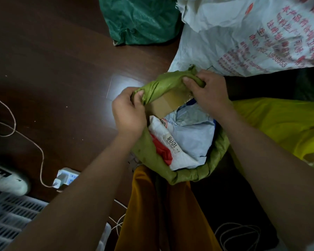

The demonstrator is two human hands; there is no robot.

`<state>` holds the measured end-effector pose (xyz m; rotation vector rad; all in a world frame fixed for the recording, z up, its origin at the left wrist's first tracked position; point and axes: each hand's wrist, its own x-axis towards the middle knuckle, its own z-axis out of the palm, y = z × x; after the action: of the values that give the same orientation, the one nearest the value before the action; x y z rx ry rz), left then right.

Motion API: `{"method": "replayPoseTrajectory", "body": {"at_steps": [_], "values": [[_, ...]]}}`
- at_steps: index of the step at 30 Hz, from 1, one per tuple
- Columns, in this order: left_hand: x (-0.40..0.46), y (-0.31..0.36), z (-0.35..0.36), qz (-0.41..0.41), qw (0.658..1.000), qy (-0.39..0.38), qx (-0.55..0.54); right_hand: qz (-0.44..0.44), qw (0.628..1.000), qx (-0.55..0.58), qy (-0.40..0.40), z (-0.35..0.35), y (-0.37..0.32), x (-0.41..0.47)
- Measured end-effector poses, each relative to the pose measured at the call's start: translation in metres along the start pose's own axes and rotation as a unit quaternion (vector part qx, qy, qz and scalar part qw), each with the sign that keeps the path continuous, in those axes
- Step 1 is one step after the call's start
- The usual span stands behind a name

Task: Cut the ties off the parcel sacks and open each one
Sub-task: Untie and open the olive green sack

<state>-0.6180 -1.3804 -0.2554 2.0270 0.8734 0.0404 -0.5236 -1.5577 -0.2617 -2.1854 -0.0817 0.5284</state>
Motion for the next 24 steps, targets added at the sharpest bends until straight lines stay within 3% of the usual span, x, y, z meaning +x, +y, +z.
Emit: {"method": "replayPoseTrajectory", "body": {"at_steps": [6, 9, 13, 15, 20, 24], "values": [[0.037, 0.023, -0.002, -0.027, 0.997, -0.044, -0.052, 0.080, 0.992, 0.092, 0.026, -0.009, -0.003, -0.006], [0.052, 0.030, 0.006, -0.096, 0.986, -0.117, -0.075, 0.127, 0.983, 0.130, 0.034, -0.014, 0.001, -0.004], [0.062, 0.035, 0.021, -0.113, 0.975, -0.191, -0.032, 0.199, 0.964, 0.150, 0.093, -0.017, 0.011, 0.010], [0.066, 0.033, 0.025, -0.129, 0.971, -0.201, -0.034, 0.171, 0.970, 0.146, 0.097, -0.015, 0.012, 0.013], [0.062, 0.030, 0.020, -0.123, 0.978, -0.154, -0.070, -0.037, 0.995, 0.007, 0.096, -0.001, 0.001, 0.011], [0.053, 0.030, 0.005, -0.042, 0.996, -0.065, -0.033, -0.021, 0.996, 0.036, 0.074, 0.002, -0.002, 0.010]]}}
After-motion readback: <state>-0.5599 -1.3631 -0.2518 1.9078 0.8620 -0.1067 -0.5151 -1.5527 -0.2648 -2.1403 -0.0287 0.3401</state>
